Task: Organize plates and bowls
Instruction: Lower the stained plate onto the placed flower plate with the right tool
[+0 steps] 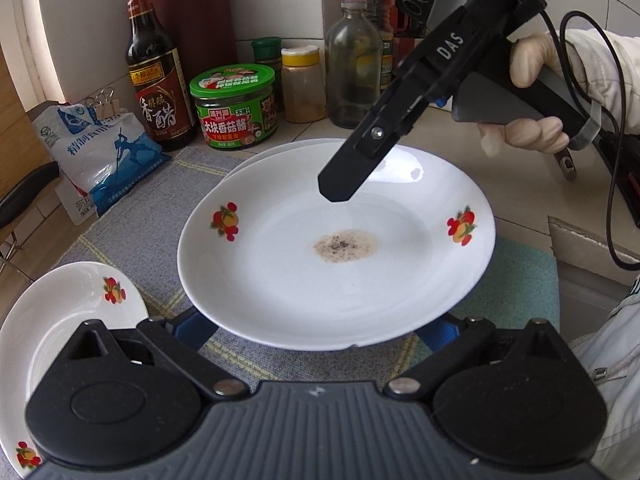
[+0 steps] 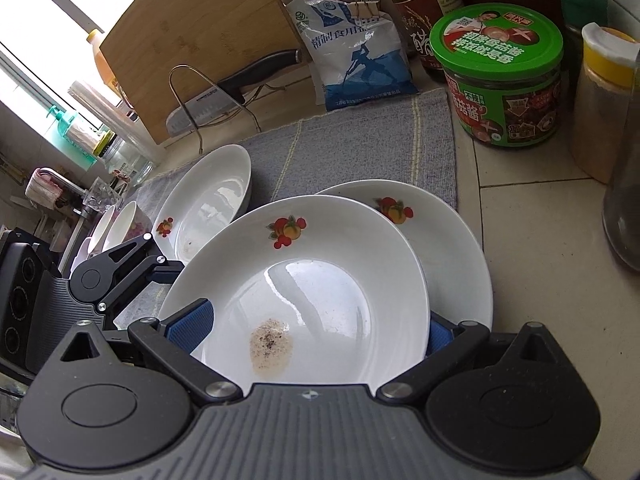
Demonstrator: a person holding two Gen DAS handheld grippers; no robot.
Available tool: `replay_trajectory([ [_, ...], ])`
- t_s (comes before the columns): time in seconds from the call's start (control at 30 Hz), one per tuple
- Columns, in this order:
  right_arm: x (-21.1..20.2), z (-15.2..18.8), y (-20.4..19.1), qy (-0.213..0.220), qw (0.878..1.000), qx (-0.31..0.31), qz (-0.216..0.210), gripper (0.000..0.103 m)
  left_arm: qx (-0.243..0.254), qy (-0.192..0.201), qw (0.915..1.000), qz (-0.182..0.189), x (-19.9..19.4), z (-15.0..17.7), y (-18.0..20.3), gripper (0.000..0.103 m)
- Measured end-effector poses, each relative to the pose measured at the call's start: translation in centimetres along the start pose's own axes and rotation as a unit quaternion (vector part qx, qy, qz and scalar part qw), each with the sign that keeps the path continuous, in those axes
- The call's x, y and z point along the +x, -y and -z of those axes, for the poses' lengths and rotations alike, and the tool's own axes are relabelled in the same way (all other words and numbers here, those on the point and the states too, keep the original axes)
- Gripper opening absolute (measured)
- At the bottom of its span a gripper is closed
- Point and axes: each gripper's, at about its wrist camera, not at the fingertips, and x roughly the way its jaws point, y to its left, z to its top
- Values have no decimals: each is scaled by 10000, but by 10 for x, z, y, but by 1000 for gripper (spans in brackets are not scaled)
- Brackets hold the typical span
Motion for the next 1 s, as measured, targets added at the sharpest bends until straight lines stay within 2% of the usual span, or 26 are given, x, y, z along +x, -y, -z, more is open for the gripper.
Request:
replay_trajectory([
  [0.47,-7,6,-1,21,9999,28,153,103,-4,-12,10000,94,8,-2,-2,101],
  [1.0,-22,16,-6,167,9984,74,531,103,19,-43,10000,82,10,-3,-2,101],
])
